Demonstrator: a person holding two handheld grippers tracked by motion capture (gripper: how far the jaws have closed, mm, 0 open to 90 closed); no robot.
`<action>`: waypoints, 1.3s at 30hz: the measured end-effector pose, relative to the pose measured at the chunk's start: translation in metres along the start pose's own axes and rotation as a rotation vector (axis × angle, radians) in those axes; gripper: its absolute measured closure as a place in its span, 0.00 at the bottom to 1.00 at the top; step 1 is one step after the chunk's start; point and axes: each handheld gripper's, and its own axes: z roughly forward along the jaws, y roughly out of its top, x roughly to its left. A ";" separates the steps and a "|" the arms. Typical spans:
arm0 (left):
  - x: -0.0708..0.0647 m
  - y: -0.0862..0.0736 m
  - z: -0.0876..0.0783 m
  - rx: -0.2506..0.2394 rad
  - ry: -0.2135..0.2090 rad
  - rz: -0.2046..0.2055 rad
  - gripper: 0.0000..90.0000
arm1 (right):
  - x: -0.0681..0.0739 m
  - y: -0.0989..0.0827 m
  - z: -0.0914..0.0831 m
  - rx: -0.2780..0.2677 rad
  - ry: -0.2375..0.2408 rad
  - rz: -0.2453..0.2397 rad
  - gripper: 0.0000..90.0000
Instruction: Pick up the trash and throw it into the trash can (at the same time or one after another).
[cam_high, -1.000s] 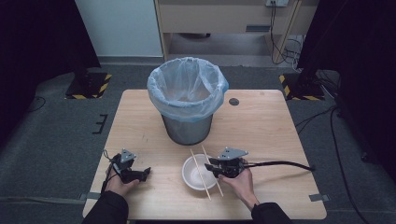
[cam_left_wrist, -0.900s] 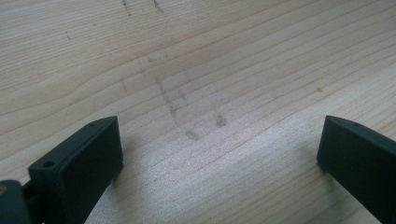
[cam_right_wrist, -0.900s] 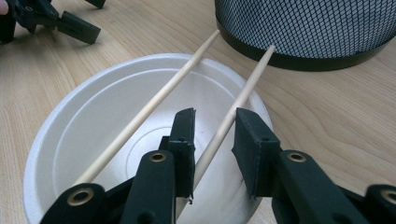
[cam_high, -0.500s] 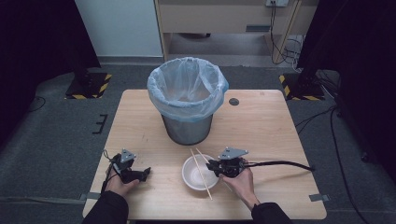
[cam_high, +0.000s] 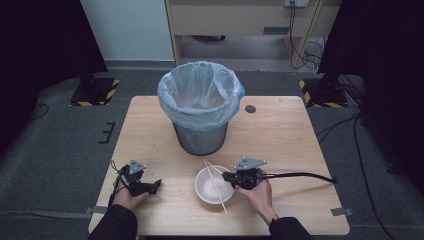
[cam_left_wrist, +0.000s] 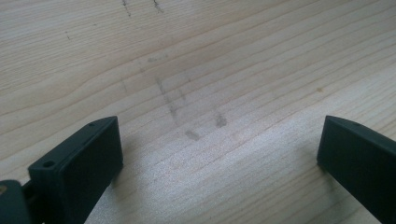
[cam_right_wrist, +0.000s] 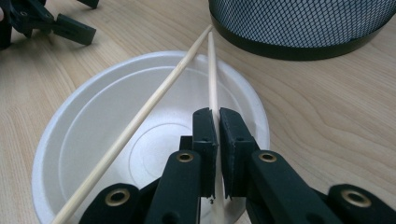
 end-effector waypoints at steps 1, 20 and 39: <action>0.000 0.000 0.000 0.000 0.000 0.000 0.00 | 0.000 0.000 0.000 0.000 0.000 0.000 0.95; 0.000 0.000 0.000 0.000 0.000 0.000 0.00 | -0.010 0.023 -0.033 -0.146 -0.003 0.029 0.96; 0.000 0.000 0.000 0.000 0.000 0.000 0.00 | -0.025 0.045 -0.081 -0.337 -0.024 0.072 0.96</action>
